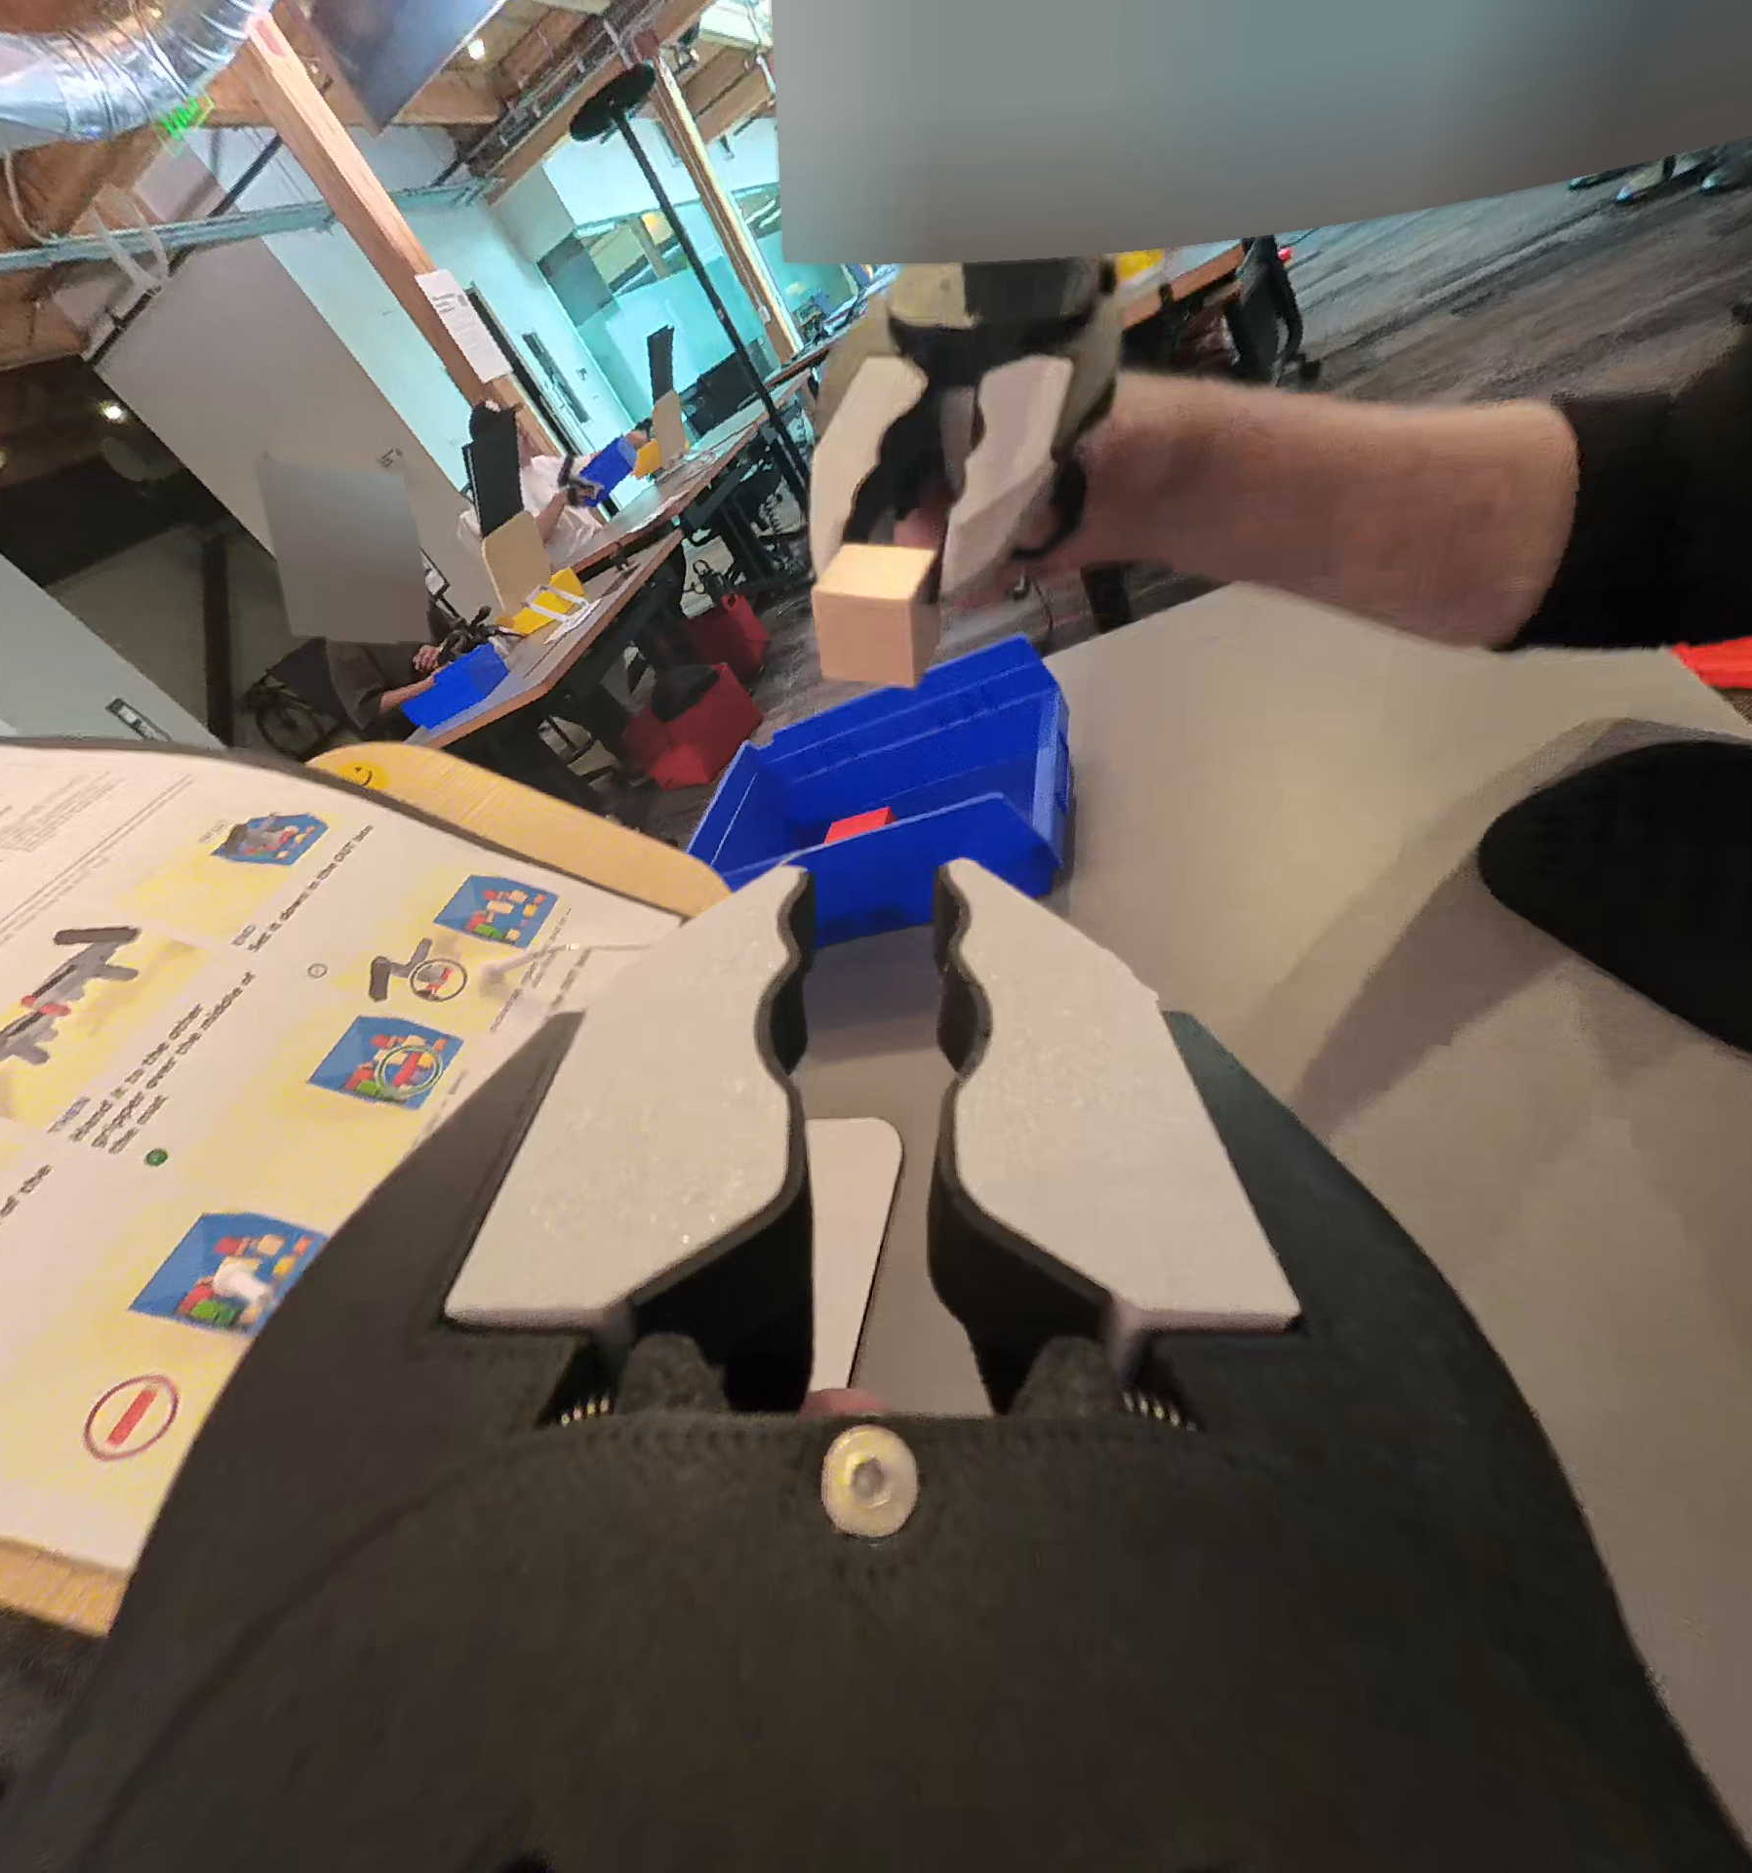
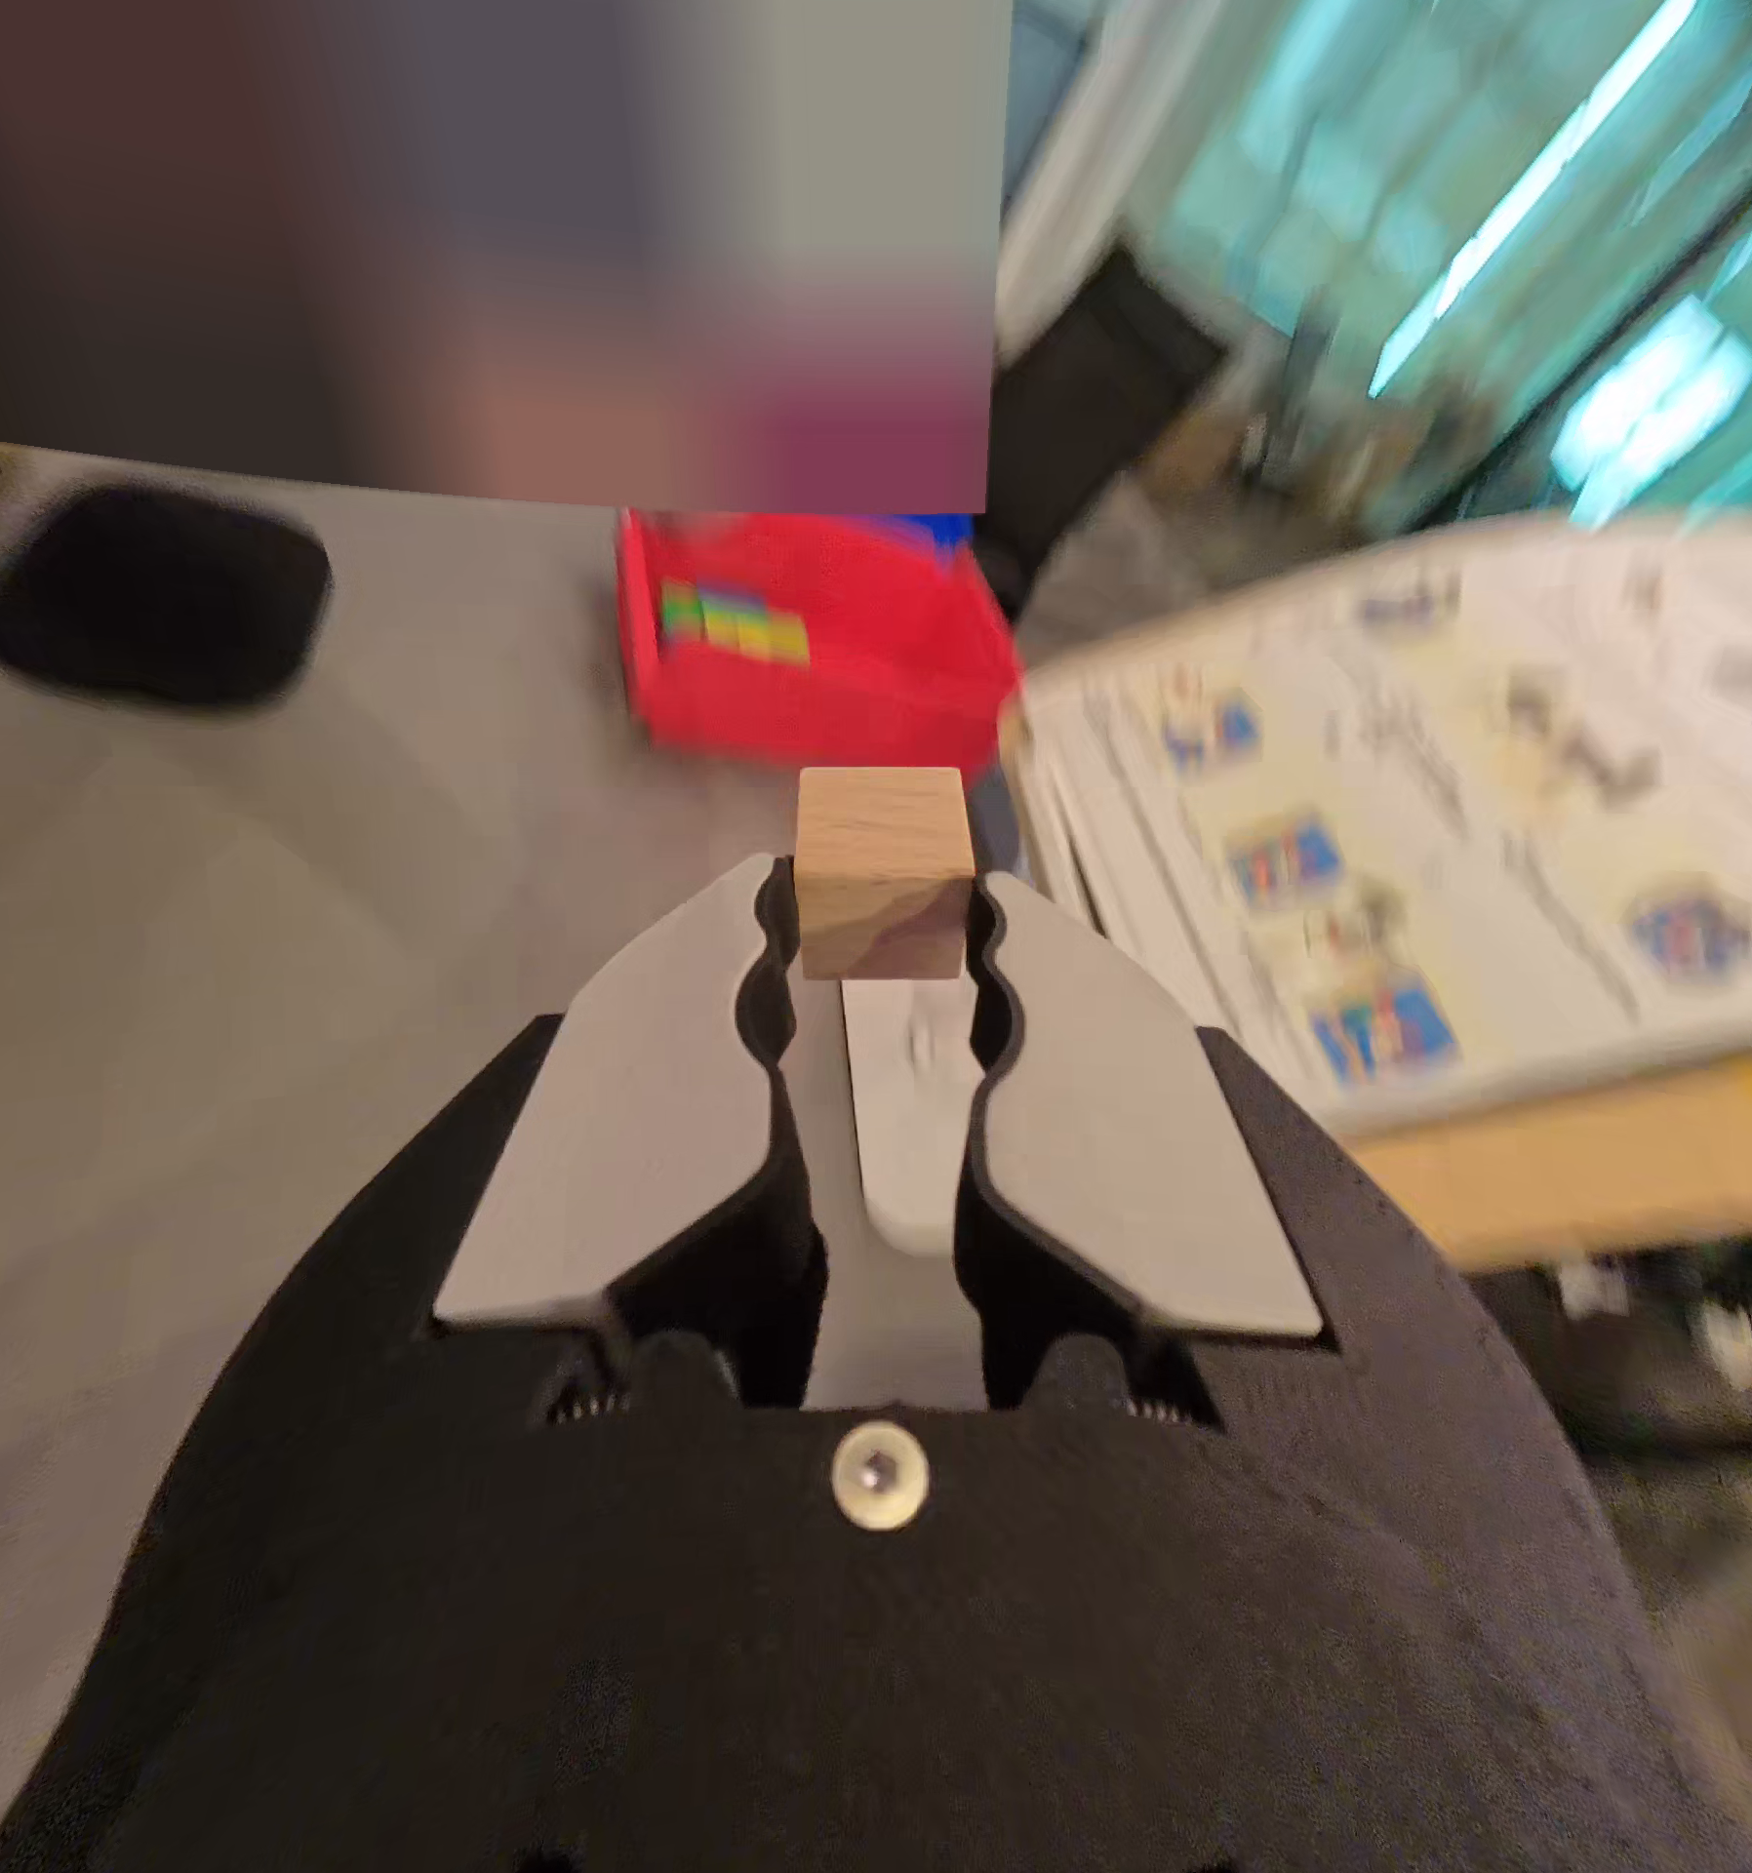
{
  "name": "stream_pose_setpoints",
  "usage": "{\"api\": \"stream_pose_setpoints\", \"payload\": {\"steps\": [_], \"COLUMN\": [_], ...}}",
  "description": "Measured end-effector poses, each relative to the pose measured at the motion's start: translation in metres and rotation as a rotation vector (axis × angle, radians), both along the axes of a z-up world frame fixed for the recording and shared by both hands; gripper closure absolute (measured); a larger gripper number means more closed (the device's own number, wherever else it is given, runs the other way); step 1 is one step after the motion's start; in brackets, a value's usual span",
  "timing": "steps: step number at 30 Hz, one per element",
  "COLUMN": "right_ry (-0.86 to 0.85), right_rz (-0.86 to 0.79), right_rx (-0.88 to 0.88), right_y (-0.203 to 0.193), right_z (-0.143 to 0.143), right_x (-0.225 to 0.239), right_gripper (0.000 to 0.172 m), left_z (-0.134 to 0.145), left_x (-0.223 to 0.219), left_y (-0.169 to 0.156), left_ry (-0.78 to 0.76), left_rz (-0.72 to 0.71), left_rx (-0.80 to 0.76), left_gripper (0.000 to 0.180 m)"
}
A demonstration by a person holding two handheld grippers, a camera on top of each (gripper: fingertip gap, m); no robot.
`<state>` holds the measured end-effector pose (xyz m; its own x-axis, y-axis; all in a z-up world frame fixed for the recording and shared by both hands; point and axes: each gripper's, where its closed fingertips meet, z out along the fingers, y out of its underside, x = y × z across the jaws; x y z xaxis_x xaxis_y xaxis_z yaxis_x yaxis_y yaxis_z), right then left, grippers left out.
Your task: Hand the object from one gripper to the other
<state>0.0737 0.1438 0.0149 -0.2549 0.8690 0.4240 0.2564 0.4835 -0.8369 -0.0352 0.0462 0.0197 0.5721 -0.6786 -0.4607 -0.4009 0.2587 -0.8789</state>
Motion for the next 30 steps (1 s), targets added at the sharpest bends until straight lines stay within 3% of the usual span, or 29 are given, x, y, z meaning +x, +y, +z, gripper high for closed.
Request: {"api": "stream_pose_setpoints", "payload": {"steps": [4, 6, 10, 14, 20, 30], "right_ry": [-0.451, -0.623, -0.929, -1.091, -1.162, -1.196], "right_rz": [-0.277, -0.349, -0.419, -0.398, -0.342, -0.278], "right_rx": [0.085, 0.106, 0.131, 0.136, 0.142, 0.104], "right_y": [0.107, 0.145, 0.199, 0.223, 0.236, 0.235], "right_z": [-0.068, -0.102, -0.171, -0.221, -0.251, -0.26], "right_x": [0.069, 0.094, 0.13, 0.139, 0.129, 0.111], "right_gripper": [0.142, 0.142, 0.142, 0.141, 0.141, 0.141], "left_z": [-0.016, -0.024, -0.034, -0.048, -0.062, -0.071], "left_x": [-0.021, -0.029, -0.04, -0.045, -0.046, -0.047], "left_y": [0.007, 0.01, 0.013, 0.015, 0.019, 0.02], "left_ry": [0.03, 0.026, 0.018, 0.045, 0.087, 0.089], "left_rz": [0.075, 0.103, 0.146, 0.169, 0.183, 0.177], "left_rx": [-0.057, -0.086, -0.121, -0.162, -0.195, -0.215], "left_gripper": [0.18, 0.18, 0.18, 0.18, 0.179, 0.178]}}
